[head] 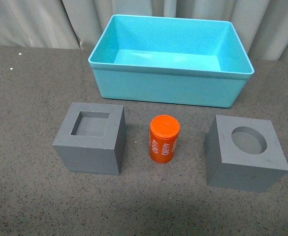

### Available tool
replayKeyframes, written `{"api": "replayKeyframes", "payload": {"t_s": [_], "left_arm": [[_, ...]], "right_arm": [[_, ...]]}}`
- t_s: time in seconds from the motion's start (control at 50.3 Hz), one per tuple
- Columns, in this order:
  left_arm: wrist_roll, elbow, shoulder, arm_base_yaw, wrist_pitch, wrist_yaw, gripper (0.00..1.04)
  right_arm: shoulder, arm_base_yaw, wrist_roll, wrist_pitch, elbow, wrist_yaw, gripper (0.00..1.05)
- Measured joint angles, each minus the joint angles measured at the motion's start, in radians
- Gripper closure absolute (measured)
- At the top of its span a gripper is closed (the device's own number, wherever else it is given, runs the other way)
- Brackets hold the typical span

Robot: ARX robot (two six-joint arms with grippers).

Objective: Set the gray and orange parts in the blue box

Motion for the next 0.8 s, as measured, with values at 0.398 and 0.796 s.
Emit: {"api": "replayKeyframes", "payload": {"t_s": [0.398, 0.796], "left_arm": [[0.0, 0.0, 0.0, 0.0, 0.0, 0.0, 0.07], [0.0, 0.0, 0.0, 0.0, 0.0, 0.0, 0.07]], "right_arm": [[1.035, 0.113, 0.232, 0.278, 0.262, -0.022, 0.1], [1.422, 0.113, 0.376, 0.296, 0.433, -0.087, 0.1]]}}
